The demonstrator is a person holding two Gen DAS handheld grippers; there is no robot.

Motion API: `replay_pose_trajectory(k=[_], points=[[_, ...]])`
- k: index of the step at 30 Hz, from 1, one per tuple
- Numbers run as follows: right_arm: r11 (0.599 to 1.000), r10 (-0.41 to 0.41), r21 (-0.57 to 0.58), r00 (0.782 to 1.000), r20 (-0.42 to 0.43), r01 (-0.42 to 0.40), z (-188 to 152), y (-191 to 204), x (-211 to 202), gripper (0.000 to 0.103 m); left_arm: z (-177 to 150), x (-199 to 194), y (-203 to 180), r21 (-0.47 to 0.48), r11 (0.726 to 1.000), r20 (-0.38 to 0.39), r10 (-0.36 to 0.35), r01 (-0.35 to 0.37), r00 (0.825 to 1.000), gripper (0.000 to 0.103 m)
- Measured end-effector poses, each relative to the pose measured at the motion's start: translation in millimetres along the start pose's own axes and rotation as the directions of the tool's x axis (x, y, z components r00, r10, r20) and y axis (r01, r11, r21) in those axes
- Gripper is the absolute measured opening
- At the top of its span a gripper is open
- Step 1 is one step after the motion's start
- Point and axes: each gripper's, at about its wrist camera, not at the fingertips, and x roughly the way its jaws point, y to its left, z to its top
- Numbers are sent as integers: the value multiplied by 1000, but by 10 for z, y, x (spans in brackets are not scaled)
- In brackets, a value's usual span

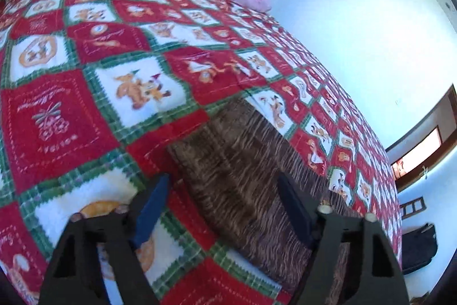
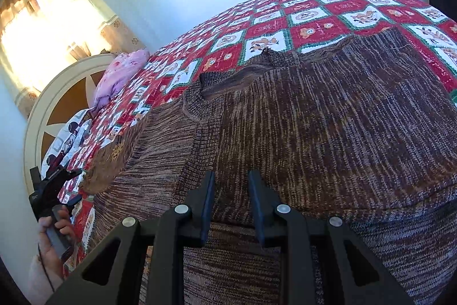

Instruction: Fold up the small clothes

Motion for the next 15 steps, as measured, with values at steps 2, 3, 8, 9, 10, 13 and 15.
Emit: replay_pose_trajectory(k=[2,3,8,9,10,13,15], points=[[1000,1,2,1000,0,-1,0,-3,2,26,-17,44,-9,23,1000,4,12,-12,1000,51],[1000,2,3,1000,0,-2,0,-2,1,26,-16,68,8,23,999,9,23,-23,1000,34],[1000,19,20,1000,3,-19,-1,-32,-1,26,24,86,286,-118,992,6,-53,53,999,10],[1000,21,23,1000,4,-22,0,-38,-4,26,28,83,305,-128,990,5,-64,64,998,10],[999,26,27,1000,5,-26,1,-48,-3,26,28,88,293,-123,990,5,-64,64,998,10],[998,38,39,999,6,-38,1,-68,-6,26,41,73,177,-66,998,2,-21,21,1000,8],[998,45,46,999,8,-46,-1,-76,-9,26,56,16,77,-20,1000,10,-4,4,1000,7]])
